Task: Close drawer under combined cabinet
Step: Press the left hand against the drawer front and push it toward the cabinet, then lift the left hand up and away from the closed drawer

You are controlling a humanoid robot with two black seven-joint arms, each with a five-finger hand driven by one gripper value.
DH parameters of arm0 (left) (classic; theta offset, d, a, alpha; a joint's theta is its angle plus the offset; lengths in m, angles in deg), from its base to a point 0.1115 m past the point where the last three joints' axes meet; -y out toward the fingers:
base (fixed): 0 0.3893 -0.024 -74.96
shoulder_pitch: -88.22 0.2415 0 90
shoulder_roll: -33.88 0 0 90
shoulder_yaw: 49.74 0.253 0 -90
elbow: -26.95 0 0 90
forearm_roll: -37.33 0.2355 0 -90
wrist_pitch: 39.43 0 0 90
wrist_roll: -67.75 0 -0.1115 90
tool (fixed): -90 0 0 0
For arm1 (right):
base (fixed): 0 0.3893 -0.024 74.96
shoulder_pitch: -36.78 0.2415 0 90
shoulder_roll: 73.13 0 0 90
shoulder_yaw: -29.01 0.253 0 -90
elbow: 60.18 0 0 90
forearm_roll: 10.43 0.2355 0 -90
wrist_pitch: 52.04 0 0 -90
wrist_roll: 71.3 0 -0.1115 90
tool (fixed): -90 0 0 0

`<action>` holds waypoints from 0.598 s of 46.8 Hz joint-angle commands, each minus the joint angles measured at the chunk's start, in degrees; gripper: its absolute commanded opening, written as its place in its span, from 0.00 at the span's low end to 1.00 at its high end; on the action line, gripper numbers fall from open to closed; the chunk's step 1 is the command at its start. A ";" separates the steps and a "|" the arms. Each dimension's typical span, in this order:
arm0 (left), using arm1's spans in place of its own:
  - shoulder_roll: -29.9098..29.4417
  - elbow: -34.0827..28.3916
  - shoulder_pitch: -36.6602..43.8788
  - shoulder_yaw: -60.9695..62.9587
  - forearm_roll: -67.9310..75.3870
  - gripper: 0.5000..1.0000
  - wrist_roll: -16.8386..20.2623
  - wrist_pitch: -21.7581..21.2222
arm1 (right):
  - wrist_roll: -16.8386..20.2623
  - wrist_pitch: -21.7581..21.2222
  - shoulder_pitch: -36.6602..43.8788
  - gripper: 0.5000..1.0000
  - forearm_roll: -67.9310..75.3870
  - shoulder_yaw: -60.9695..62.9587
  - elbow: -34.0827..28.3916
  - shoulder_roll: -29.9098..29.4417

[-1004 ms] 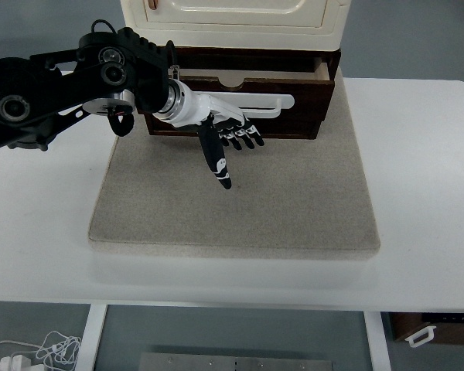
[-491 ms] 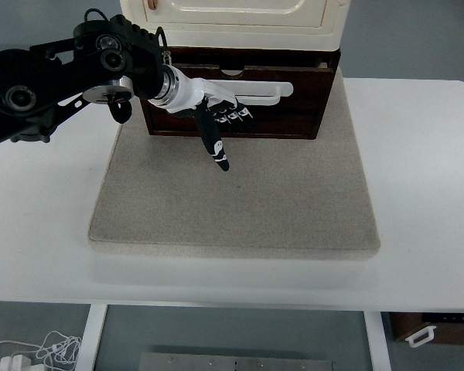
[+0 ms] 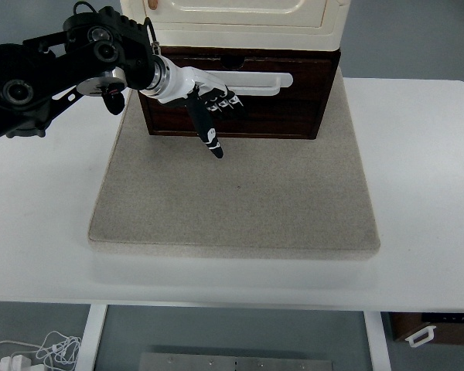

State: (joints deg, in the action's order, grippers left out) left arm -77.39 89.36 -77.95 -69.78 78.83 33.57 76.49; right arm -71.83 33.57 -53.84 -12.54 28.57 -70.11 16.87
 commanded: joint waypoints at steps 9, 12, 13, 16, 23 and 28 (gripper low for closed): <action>-0.35 -1.15 -0.12 -0.53 -0.01 1.00 0.69 0.27 | 0.00 0.00 0.00 0.90 0.00 0.00 0.00 0.00; -0.53 -1.15 -0.12 -0.62 -0.01 1.00 0.69 0.45 | 0.00 0.00 0.00 0.90 0.00 0.00 0.00 0.00; -0.53 -1.15 -0.12 -0.53 -0.01 1.00 0.69 0.54 | 0.00 0.00 0.00 0.90 -0.08 0.00 0.00 0.00; -0.62 -0.98 -0.03 -0.71 -0.10 1.00 0.78 0.63 | 0.00 0.00 0.00 0.90 0.00 0.00 0.00 0.00; -0.18 0.60 0.41 -0.62 -0.36 1.00 0.78 0.63 | 0.00 0.09 0.00 0.90 0.00 0.00 0.00 0.00; 0.08 2.45 0.50 -0.71 -0.89 1.00 0.87 2.38 | 0.00 0.00 0.00 0.90 0.00 0.00 0.00 0.00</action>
State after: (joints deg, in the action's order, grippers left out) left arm -77.47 90.68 -77.50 -70.45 78.32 34.36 77.47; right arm -71.83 33.57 -53.84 -12.54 28.57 -70.11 16.87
